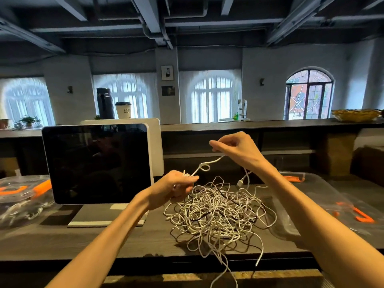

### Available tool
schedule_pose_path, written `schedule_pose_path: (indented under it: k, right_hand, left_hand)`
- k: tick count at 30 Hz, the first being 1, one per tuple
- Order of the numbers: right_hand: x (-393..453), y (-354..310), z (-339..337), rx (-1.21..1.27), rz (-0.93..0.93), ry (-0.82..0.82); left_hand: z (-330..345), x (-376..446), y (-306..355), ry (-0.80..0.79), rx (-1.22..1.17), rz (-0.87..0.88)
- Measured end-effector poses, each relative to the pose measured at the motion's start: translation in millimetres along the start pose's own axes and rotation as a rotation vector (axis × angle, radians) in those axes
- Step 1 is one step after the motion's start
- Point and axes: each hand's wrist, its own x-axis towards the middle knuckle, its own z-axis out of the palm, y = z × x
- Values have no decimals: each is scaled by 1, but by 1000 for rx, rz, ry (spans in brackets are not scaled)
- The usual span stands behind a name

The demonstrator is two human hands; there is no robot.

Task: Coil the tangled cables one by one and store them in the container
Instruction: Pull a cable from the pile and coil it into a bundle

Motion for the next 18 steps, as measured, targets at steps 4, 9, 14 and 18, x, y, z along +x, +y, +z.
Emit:
schedule_pose_path:
  k: [4, 9, 14, 18]
  right_hand:
    - [-1, 23, 4, 38, 102, 128]
    - [-12, 44, 23, -56, 239, 3]
    - [-15, 42, 56, -226, 317, -165]
    - [-7, 41, 73, -128, 348, -166]
  left_hand:
    - [-8, -7, 8, -52, -257, 69]
    - [-18, -7, 7, 68, -575, 129]
    - [-4, 18, 3, 230, -508, -20]
    - [3, 36, 1, 350, -417, -106]
